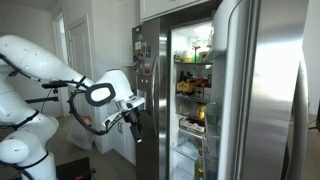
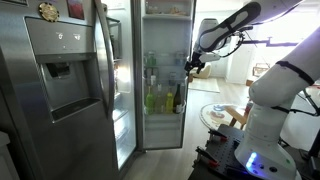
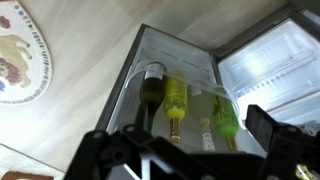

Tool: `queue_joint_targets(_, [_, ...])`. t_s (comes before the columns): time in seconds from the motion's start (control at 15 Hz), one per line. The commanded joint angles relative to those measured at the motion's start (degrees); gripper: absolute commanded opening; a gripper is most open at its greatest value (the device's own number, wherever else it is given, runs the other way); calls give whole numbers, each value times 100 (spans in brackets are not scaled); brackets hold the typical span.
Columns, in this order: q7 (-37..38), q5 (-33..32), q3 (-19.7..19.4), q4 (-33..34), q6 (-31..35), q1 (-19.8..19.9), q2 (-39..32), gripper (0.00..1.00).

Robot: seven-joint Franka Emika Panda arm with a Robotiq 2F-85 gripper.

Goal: Remove the blue can from the second shelf from the bottom and place it on the third shelf

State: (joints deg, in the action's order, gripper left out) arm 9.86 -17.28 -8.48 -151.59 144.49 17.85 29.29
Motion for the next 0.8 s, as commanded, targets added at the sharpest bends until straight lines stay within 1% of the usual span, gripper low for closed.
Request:
queue_joint_targets(0.0, [677,-725,443,-127,1197,667,-451,100])
queue_joint_targets(0.27, [1594,-1704,1027,-5,2179,1572,-958,100])
queue_joint_targets(0.33, [1915,-2043,1120,60,2388,1766,-1098,100])
queue_joint_targets(0.53, [2719,-2855,1526,317,2792,2411,-1414,100])
queue_joint_targets(0.73, [3429,-3317,1783,680,3127,2789,-1748,100])
